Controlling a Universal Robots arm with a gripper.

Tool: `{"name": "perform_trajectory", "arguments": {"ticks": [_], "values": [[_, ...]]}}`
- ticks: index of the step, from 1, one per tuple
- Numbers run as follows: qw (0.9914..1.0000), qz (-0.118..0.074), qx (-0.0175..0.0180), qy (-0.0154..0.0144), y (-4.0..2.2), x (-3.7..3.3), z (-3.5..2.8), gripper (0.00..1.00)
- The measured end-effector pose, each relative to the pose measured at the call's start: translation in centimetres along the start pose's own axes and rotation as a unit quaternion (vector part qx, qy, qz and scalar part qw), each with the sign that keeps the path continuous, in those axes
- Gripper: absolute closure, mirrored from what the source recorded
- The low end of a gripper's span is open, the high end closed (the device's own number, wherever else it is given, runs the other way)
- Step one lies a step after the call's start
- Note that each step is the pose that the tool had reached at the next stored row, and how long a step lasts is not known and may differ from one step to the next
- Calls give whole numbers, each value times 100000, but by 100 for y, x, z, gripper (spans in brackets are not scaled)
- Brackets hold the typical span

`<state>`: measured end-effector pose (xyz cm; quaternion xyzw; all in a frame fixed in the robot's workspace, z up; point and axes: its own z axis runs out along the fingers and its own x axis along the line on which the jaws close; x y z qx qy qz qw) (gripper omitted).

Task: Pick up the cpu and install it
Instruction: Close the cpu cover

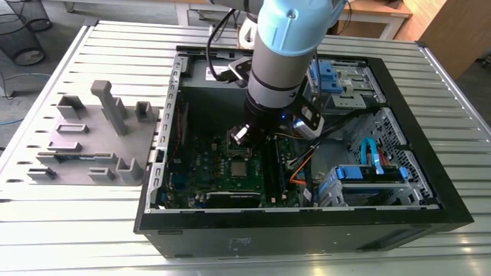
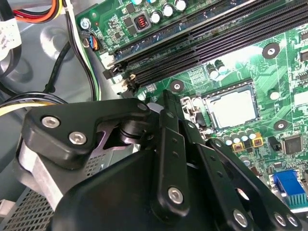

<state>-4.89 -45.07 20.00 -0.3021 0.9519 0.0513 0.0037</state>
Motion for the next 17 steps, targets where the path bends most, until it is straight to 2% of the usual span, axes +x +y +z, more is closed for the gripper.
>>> {"name": "perform_trajectory", "arguments": {"ticks": [11, 17], "values": [[100000, -3, 4, 7, 12, 7, 25, 89], [100000, -41, 2, 10, 17, 5, -34, 89]]}}
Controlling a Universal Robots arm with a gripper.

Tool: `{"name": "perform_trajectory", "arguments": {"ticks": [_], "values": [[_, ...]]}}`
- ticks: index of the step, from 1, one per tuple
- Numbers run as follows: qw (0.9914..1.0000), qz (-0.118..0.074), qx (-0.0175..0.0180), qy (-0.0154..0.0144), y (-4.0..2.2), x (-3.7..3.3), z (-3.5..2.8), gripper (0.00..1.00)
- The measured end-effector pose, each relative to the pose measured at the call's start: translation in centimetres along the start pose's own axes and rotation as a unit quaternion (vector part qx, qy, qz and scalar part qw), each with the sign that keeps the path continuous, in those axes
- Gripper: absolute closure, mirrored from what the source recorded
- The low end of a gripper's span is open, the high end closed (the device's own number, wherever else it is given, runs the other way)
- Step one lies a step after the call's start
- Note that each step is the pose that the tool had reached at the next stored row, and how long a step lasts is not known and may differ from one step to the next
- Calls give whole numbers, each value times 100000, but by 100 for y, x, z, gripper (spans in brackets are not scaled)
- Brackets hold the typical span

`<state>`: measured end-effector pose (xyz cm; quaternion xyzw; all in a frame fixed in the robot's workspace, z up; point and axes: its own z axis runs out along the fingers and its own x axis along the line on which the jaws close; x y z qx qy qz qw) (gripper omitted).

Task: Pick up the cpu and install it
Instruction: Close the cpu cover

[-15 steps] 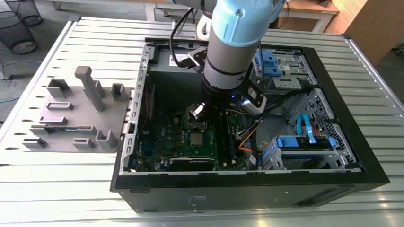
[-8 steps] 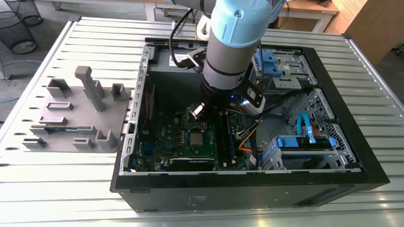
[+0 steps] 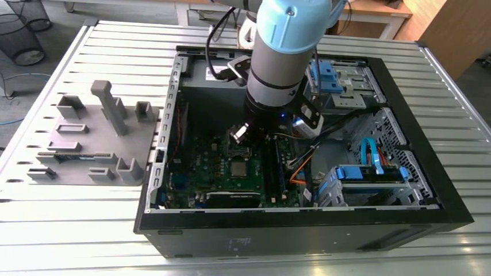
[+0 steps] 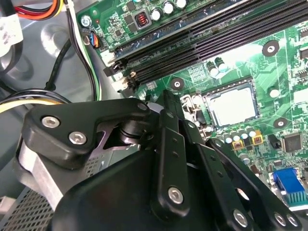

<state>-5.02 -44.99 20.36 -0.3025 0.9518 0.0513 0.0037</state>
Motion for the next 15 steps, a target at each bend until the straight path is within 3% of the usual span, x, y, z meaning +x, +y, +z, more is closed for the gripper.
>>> {"name": "perform_trajectory", "arguments": {"ticks": [5, 15], "values": [[100000, -60, -8, -1, 6, -2, -57, 89], [100000, -236, -12, 18, -12, -21, -19, 89]]}}
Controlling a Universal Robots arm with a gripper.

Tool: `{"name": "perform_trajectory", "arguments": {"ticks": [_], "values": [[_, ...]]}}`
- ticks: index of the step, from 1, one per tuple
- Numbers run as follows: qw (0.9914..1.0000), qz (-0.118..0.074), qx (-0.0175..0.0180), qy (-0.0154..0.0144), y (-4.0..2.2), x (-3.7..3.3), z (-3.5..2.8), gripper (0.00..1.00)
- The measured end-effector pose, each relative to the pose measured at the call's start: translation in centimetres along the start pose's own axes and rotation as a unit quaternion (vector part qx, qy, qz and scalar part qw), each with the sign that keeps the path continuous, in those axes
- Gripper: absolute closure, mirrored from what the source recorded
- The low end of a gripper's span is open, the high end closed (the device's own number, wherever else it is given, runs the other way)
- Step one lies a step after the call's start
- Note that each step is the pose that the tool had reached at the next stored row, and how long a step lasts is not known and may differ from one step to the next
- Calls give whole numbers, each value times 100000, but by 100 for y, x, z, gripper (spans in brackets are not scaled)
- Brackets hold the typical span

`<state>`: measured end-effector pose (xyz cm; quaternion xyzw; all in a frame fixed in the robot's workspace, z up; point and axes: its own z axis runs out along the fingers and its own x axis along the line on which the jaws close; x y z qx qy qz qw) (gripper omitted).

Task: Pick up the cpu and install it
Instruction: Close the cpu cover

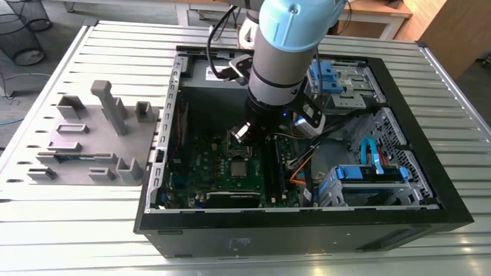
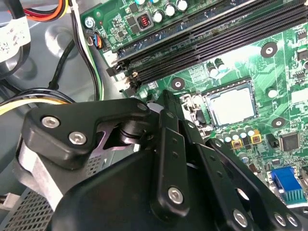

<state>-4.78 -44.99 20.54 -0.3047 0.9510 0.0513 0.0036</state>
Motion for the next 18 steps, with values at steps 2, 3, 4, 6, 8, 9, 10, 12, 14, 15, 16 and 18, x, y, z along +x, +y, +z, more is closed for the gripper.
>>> {"name": "perform_trajectory", "arguments": {"ticks": [2, 3, 4, 6, 8, 9, 10, 12, 14, 15, 16, 18], "values": [[100000, -1, -1, -5, -4, -2, 18, 89], [100000, 2, -1, -3, -4, -2, 29, 89], [100000, 1, -1, -3, -4, -3, 41, 89], [100000, -16, 2, -1, 0, -7, 62, 89], [100000, -105, 1, 16, 5, -11, 75, 89], [100000, -186, 4, 28, 8, -13, 79, 89], [100000, -280, -4, 33, 12, -13, 83, 89], [99999, -527, -11, 53, 20, -8, 86, 89], [99996, -840, -21, 87, 29, 4, 86, 89], [99995, -991, -30, 99, 33, 8, 87, 89], [99994, -1128, -37, 103, 36, 12, 88, 89], [99991, -1353, -49, 115, 39, 16, 89, 89]]}}
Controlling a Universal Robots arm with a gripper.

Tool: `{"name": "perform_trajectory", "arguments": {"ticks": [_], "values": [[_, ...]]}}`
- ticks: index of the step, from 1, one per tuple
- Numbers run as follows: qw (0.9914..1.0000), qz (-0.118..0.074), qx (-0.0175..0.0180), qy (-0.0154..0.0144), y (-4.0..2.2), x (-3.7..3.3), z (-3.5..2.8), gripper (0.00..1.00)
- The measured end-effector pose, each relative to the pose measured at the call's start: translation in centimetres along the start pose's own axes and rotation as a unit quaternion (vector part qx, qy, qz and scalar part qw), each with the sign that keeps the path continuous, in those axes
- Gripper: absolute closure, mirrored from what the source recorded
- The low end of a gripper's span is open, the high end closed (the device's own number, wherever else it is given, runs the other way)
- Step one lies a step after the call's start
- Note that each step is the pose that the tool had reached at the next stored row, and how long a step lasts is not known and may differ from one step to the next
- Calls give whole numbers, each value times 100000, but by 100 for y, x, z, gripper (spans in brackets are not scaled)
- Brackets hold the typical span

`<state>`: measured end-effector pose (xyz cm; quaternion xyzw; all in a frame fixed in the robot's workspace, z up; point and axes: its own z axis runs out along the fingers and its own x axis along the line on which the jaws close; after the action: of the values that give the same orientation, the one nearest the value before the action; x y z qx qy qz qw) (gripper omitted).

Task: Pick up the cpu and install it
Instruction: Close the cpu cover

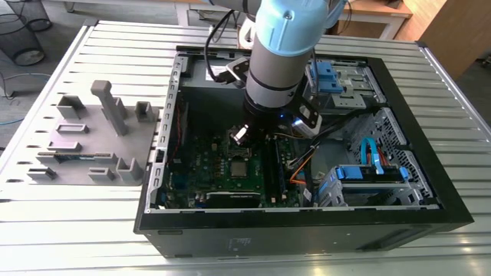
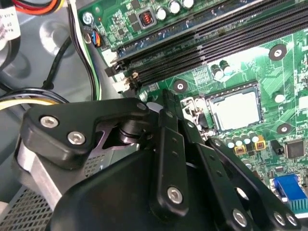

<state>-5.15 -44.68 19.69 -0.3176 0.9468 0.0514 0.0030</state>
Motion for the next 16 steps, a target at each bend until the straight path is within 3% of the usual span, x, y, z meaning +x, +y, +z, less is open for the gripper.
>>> {"name": "perform_trajectory", "arguments": {"ticks": [11, 16], "values": [[99997, -282, 496, 427, 1, 2, -1, 89], [99998, -279, 449, 390, 5, 2, -31, 89]]}}
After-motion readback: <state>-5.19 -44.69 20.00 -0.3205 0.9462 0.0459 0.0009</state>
